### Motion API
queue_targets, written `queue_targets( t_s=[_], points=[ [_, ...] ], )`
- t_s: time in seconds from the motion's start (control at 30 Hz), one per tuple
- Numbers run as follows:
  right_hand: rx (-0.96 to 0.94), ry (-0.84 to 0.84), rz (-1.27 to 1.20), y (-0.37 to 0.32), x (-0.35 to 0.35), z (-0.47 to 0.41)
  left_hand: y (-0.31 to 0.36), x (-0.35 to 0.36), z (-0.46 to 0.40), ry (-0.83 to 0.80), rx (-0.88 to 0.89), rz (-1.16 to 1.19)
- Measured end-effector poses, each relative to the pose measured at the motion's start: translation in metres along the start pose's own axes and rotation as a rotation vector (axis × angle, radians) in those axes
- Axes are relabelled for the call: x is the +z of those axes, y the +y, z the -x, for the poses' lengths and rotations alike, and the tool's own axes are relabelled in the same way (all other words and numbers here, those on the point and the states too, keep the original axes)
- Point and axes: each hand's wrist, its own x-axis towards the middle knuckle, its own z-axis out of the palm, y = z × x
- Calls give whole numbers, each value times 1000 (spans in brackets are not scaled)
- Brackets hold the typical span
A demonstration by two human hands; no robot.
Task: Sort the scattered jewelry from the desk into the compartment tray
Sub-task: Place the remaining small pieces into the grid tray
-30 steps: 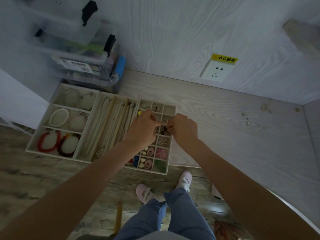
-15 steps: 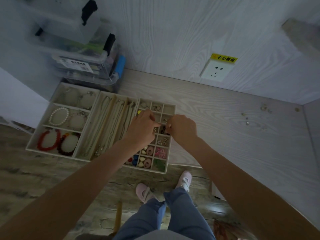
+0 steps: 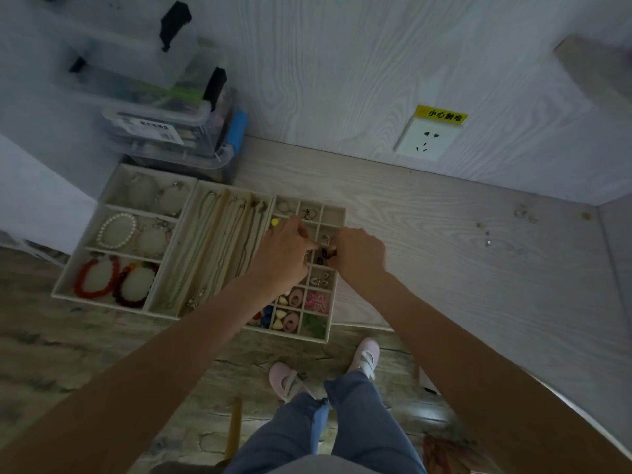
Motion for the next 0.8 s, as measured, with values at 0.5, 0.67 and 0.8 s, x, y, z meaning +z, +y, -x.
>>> queue_targets(
  t_s=[0.5,0.67,0.8],
  points=[
    [84,-99,-100,-2,-5,-5,11,16,-23,108,-81,-55],
    [112,-122,-159,0,-5,-5,12,17,-26,97,-117,-51],
    [131,-126,-202,2,-3,-4,15,18,-28,89,-176,-33]
  ],
)
